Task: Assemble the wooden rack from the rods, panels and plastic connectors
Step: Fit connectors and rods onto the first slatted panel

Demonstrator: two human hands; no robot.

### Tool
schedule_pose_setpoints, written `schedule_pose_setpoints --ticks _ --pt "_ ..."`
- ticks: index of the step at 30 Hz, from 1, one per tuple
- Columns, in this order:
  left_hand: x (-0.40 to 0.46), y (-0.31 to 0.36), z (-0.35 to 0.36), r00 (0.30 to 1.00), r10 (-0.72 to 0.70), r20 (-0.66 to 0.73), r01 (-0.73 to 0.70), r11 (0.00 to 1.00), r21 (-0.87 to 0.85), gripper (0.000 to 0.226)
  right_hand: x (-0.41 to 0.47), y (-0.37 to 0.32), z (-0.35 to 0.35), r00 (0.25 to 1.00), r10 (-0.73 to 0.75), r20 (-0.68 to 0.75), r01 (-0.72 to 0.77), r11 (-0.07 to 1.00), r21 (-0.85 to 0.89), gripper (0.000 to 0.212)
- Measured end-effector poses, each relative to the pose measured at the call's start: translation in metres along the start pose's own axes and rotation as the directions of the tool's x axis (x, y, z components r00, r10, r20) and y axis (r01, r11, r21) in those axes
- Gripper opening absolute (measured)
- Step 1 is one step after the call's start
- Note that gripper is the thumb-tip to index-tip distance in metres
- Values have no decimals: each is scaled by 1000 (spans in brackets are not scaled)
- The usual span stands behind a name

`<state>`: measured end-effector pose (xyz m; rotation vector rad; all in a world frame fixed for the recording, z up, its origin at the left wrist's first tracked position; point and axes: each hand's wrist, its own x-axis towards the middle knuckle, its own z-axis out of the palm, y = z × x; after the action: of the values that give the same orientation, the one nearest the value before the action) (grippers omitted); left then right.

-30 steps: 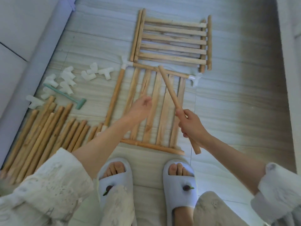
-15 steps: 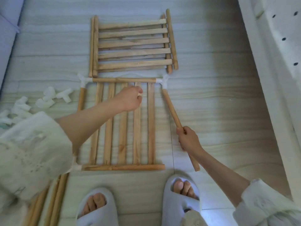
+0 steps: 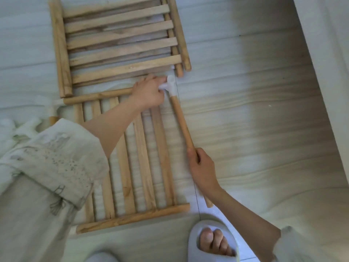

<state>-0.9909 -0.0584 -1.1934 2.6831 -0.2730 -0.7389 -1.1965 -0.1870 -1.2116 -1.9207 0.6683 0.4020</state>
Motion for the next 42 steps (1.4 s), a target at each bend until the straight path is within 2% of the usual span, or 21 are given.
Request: schedule_pose_setpoints --ticks 3,7,12,15,17,19,20,22,23,25,28,29,32,35,37,40,42 --pt "0 6 0 999 -38 -2 38 998 -54 56 2 -5 11 1000 -16 -15 15 999 -52 34" --pt "-7 12 10 995 -59 -84 50 992 -115 52 5 -8 16 999 -21 -29 18 996 -84 31" --pt "-6 10 8 985 -80 -155 51 982 -182 58 13 -8 9 995 -91 -35 93 994 49 37" --pt "-5 9 7 987 -60 -147 31 980 -196 59 19 -4 11 998 -62 -9 62 993 105 38" --pt "-7 5 10 992 -34 -119 16 989 -146 60 23 -3 8 999 -24 40 19 993 113 37" --pt "-12 -2 13 996 2 -85 -10 996 -90 64 30 -10 0 992 -15 128 18 1000 -23 38" --pt "-14 -7 14 997 20 -78 -27 996 -89 66 33 -15 -5 986 -18 166 46 985 -165 40" --pt "-22 -15 13 995 45 -89 -56 991 -122 66 38 -25 -14 978 -40 202 134 869 -476 45" --pt "-28 -18 12 994 54 -94 -66 989 -131 64 39 -28 -17 977 -53 207 163 811 -561 46" --pt "-45 -25 10 993 84 -82 -93 988 -122 61 39 -32 -19 976 -70 208 184 773 -607 45" --pt "-82 -34 2 991 133 -24 -135 988 -78 60 26 -43 -18 974 -77 211 194 760 -620 29" --pt "-94 -39 -2 991 130 21 -129 990 -57 58 21 -48 -17 976 -84 202 200 719 -666 28" --pt "-137 -61 -24 987 42 155 -42 999 -3 48 3 -68 -13 962 -168 216 270 461 -845 37" --pt "-191 -81 -67 981 -61 185 56 998 36 43 -20 -107 0 907 -170 385 420 345 -839 42" --pt "-225 -94 -90 987 -117 111 115 993 24 41 -32 -136 15 851 -156 501 525 291 -800 44" --pt "-264 -124 -98 980 -196 -19 193 976 -95 39 -51 -173 46 771 -96 630 629 274 -728 47" --pt "-280 -150 -85 962 -272 -37 260 945 -199 39 -60 -189 66 715 -48 698 685 250 -685 49"
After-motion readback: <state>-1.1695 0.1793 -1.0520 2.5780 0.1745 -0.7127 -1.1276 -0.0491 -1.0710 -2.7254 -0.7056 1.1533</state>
